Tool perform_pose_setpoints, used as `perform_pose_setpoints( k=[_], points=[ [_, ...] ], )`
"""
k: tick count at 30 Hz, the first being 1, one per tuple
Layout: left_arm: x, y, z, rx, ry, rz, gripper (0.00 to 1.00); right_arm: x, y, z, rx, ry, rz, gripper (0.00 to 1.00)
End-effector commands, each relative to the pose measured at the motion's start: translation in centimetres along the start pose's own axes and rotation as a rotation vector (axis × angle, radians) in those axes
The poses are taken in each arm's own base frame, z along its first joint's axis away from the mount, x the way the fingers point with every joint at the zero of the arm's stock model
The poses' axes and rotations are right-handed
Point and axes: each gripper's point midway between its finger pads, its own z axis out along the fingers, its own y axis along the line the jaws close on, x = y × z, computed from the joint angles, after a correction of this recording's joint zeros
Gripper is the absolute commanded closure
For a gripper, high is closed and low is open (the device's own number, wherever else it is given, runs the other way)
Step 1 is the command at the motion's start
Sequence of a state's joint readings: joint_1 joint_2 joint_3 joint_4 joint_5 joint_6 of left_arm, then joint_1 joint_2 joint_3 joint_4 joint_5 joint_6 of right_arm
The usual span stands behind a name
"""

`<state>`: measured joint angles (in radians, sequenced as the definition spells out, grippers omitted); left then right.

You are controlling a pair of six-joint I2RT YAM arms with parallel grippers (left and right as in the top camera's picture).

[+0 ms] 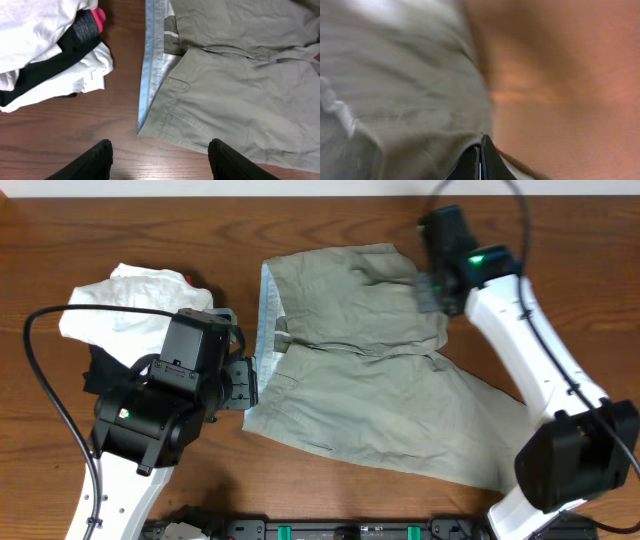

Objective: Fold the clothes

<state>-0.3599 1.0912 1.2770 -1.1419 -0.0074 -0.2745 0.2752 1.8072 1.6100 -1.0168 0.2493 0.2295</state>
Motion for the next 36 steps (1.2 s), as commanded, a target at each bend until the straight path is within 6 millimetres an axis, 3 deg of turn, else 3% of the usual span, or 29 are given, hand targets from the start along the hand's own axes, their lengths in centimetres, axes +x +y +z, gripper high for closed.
perform_pose_setpoints(
  k=[1,4,8,12,16,17,19,23,29,36],
  points=[
    [-0.4,0.2,-0.4,-0.008,-0.015,0.033,0.36,1.6,-6.5,1.7,0.182,0.072,0.244,0.99],
    [-0.4,0.2,-0.4,-0.008,-0.015,0.033,0.37,3.9,-9.9,2.8,0.232,0.154,0.327,0.99],
    [-0.4,0.2,-0.4,-0.008,-0.015,0.033,0.36,6.3,-12.6,3.9,0.273,0.219,0.422,0.92],
    [-0.4,0.2,-0.4,-0.007,-0.016,0.033,0.36,7.4,-13.3,4.9,0.244,0.249,0.482,0.92],
    [-0.4,0.2,-0.4,-0.008,-0.016,0.033,0.36,6.8,-12.8,5.4,0.200,0.229,0.459,0.86],
    [-0.4,0.2,-0.4,-0.008,-0.016,0.033,0.37,6.5,-12.4,5.5,0.170,0.227,0.442,0.84],
    [-0.4,0.2,-0.4,-0.008,-0.016,0.033,0.37,5.6,-9.5,5.8,0.001,0.220,0.344,0.84],
    [-0.4,0.2,-0.4,-0.008,-0.016,0.033,0.36,3.4,-0.6,4.2,-0.457,0.123,-0.036,0.71],
    [-0.5,0.2,-0.4,-0.007,-0.019,0.033,0.36,3.6,3.0,4.8,-0.363,0.086,-0.186,0.65],
    [-0.5,0.2,-0.4,-0.006,-0.019,0.032,0.36,2.9,4.6,7.5,-0.100,-0.025,-0.310,0.69]
  ],
)
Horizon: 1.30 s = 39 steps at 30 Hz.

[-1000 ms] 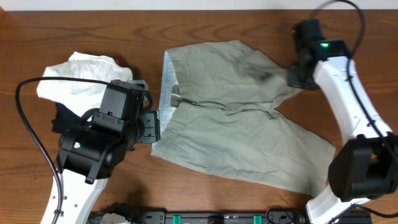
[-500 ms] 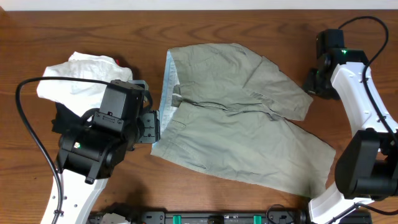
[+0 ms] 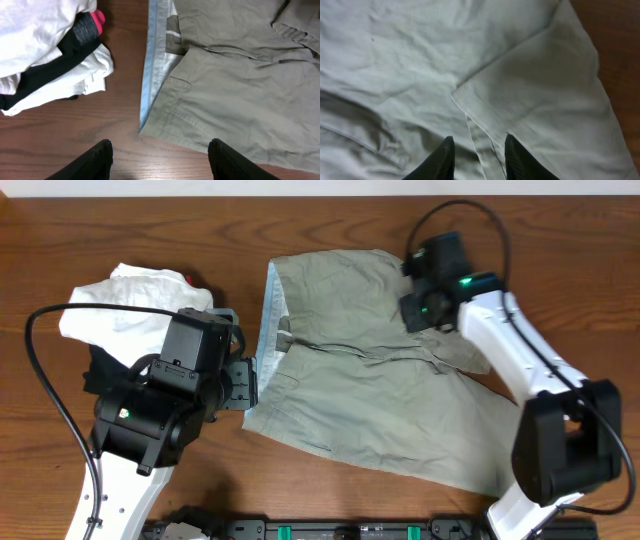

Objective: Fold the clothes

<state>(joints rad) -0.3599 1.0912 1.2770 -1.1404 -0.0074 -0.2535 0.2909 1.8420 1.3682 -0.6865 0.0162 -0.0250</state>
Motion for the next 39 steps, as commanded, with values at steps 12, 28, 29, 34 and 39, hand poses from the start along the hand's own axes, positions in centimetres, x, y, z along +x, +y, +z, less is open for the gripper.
perform_pose_setpoints(
  k=[12,28,29,34,39],
  points=[
    [-0.5,0.2,-0.4,-0.007,-0.018,0.011,0.36,1.8,-1.3,6.1,0.255,0.088,-0.224,0.58],
    [-0.5,0.2,-0.4,-0.007,-0.018,0.011,0.36,2.8,1.6,6.4,0.166,0.125,-0.335,0.51],
    [-0.5,0.2,-0.4,-0.007,-0.018,0.011,0.36,2.8,2.2,6.5,0.149,0.125,-0.362,0.50],
    [-0.5,0.2,-0.4,-0.007,-0.018,0.011,0.37,2.7,3.4,6.3,0.169,0.119,-0.430,0.50],
    [-0.5,0.2,-0.4,-0.007,-0.017,0.011,0.37,2.2,1.0,5.7,0.315,0.109,-0.358,0.54]
  ],
)
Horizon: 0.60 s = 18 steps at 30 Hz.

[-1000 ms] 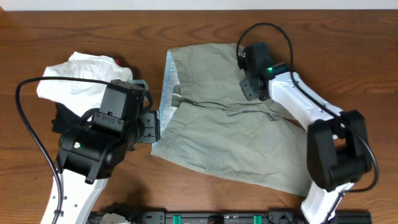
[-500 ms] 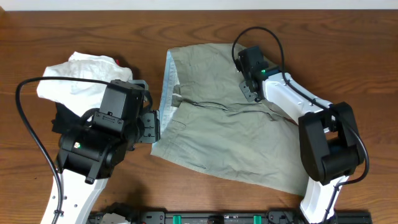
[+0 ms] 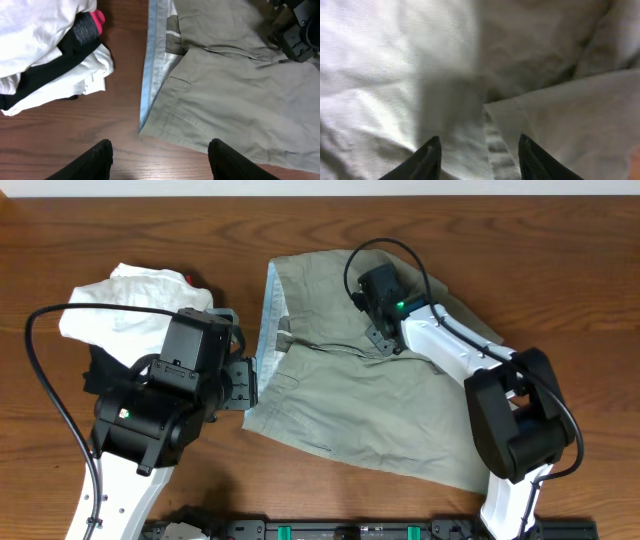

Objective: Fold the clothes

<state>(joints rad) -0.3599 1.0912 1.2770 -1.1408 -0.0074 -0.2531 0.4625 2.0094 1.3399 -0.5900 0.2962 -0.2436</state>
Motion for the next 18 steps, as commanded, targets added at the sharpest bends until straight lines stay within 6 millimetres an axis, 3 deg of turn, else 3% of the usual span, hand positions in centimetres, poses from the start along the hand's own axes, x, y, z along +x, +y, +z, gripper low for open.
perform_pose_setpoints(
  k=[1,8,14,16,18],
  points=[
    [-0.5,0.2,-0.4,-0.007,-0.018,0.011,0.36,0.6,-1.9,0.3,0.106,0.029,0.043,0.54],
    [-0.5,0.2,-0.4,-0.007,-0.017,0.011,0.36,0.4,-2.7,0.5,0.111,0.013,0.094,0.59],
    [-0.1,0.3,-0.4,-0.011,-0.003,0.012,0.36,0.6,-2.9,1.9,0.128,0.022,0.136,0.66],
    [0.0,0.3,-0.4,-0.012,0.000,0.012,0.36,0.9,-2.7,2.5,0.126,0.035,0.133,0.63],
    [0.0,0.3,-0.4,-0.013,0.002,0.012,0.36,1.1,-2.6,2.8,0.123,0.046,0.128,0.53]
  ],
)
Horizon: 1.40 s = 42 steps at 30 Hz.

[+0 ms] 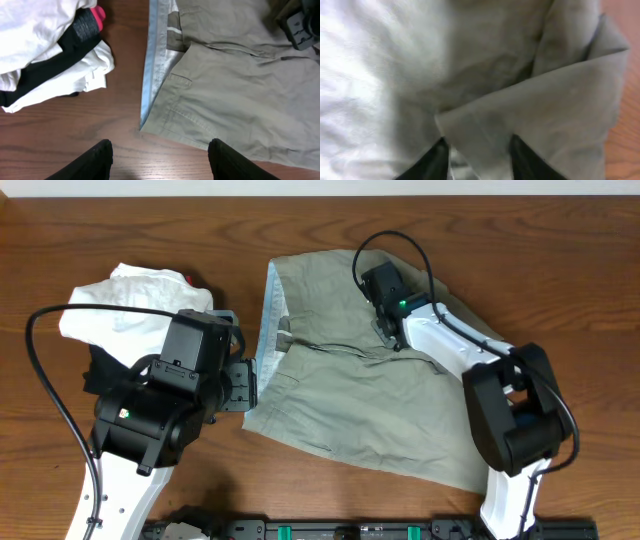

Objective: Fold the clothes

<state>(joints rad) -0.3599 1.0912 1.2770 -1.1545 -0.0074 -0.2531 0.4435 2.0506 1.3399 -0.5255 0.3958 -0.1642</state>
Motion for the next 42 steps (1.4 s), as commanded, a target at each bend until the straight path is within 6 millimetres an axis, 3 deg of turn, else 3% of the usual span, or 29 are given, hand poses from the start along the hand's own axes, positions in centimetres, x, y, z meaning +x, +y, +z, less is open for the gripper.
perform_pose_setpoints(
  k=[1,4,11,22,25,26,27,28,29,30,31,33,34,35,36,38,40,42],
  points=[
    [-0.3,0.2,-0.4,-0.009,-0.010,0.011,0.36,1.0,-0.4,1.2,0.019,0.041,0.021,0.52],
    [-0.3,0.2,-0.4,-0.009,-0.011,0.011,0.37,0.9,-1.0,1.2,0.053,0.039,0.023,0.57],
    [-0.3,0.2,-0.4,-0.009,-0.012,0.011,0.36,0.5,-2.6,0.6,0.126,0.031,0.055,0.99],
    [-0.5,0.2,-0.4,-0.007,-0.017,0.011,0.36,-2.8,-6.2,-4.1,0.169,-0.125,0.186,0.99],
    [-0.7,0.1,-0.4,-0.003,-0.028,0.010,0.36,-3.8,-7.1,-5.5,0.187,-0.172,0.153,0.99],
    [-0.8,0.1,-0.4,-0.002,-0.031,0.010,0.37,-3.8,-8.6,-6.1,0.250,-0.175,0.126,0.99],
    [-0.8,0.1,-0.4,-0.002,-0.033,0.010,0.37,-3.3,-11.4,-7.2,0.391,-0.161,0.167,0.99],
    [-0.9,0.0,-0.4,-0.001,-0.035,0.010,0.37,-1.6,-17.1,-10.0,0.677,-0.163,0.399,0.91],
    [-0.9,0.0,-0.4,-0.001,-0.035,0.010,0.36,0.4,-21.0,-12.4,0.890,-0.209,0.652,0.84],
    [-0.9,0.0,-0.4,-0.001,-0.035,0.010,0.36,2.0,-23.6,-13.7,0.986,-0.261,0.839,0.87],
    [-0.9,0.1,-0.4,-0.001,-0.034,0.010,0.37,2.4,-25.5,-13.2,0.916,-0.279,0.907,0.89],
    [-0.7,0.1,-0.4,-0.004,-0.027,0.011,0.36,1.5,-26.0,-11.1,0.617,-0.279,0.856,0.89],
    [-0.6,0.1,-0.4,-0.005,-0.024,0.010,0.37,1.1,-25.9,-10.6,0.507,-0.297,0.860,0.69],
    [-0.6,0.1,-0.4,-0.005,-0.023,0.011,0.37,1.0,-25.8,-10.2,0.409,-0.312,0.869,0.24],
    [-0.6,0.1,-0.4,-0.005,-0.024,0.010,0.36,1.2,-25.8,-10.0,0.352,-0.315,0.875,0.09],
    [-0.7,0.1,-0.4,-0.004,-0.025,0.010,0.37,1.9,-26.2,-9.4,0.266,-0.310,0.893,0.30],
    [-0.6,0.1,-0.4,-0.005,-0.025,0.010,0.36,2.5,-26.0,-8.9,0.209,-0.290,0.897,0.38],
    [-0.6,0.1,-0.4,-0.005,-0.025,0.011,0.36,2.3,-24.2,-8.4,0.096,-0.273,0.835,0.48]
  ],
)
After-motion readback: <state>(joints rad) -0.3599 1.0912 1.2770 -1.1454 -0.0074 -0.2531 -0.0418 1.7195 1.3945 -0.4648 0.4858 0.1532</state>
